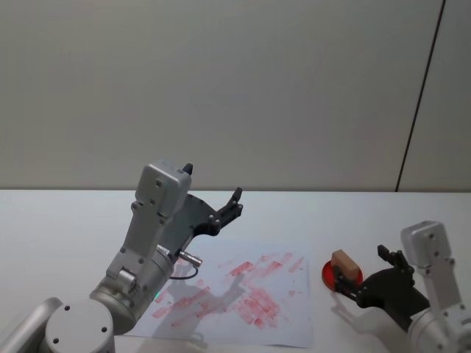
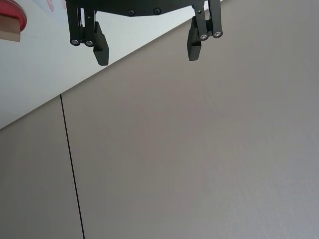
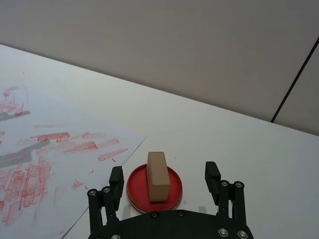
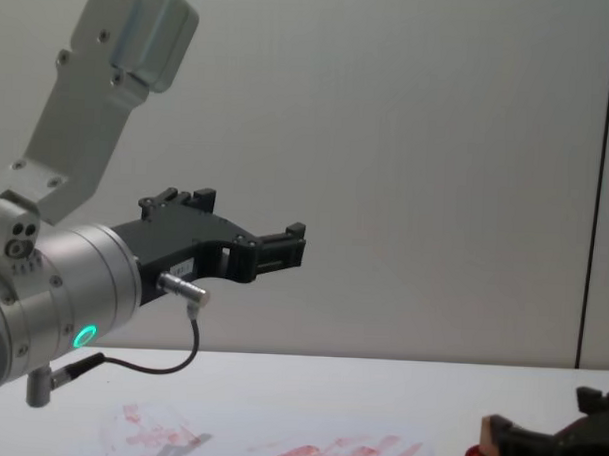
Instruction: Use the one hand to pick up the stamp and affix it onto the A4 paper.
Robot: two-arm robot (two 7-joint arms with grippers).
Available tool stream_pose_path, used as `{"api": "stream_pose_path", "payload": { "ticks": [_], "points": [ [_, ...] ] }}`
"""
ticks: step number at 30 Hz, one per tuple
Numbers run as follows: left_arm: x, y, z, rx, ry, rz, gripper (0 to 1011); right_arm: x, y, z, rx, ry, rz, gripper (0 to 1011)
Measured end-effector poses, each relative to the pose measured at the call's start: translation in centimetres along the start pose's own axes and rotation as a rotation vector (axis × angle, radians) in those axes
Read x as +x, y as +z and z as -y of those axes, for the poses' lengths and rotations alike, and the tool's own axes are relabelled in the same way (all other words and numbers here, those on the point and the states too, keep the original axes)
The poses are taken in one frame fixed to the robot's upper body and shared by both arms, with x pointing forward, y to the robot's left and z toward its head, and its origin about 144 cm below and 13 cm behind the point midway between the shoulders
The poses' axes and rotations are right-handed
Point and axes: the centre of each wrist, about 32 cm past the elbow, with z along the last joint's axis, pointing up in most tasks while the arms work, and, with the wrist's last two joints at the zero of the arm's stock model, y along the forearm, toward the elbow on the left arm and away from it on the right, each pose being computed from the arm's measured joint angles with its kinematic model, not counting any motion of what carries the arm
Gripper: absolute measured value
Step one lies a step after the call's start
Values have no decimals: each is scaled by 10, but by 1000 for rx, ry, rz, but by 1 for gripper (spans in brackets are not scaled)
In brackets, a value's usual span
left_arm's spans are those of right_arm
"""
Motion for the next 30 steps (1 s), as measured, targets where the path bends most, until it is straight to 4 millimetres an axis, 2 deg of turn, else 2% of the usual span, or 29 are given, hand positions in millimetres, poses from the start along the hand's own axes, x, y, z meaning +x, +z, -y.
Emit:
{"api": "stream_pose_path", "payload": {
  "ticks": [19,22,30],
  "points": [
    [0,0,0,0,0,0,1002,-13,-10,-35,-30,8,13,998],
    [0,0,0,0,0,0,1003,-14,-11,-37,-31,9,14,950],
    [0,0,0,0,0,0,1003,-16,-12,-41,-33,12,16,740]
  ]
}}
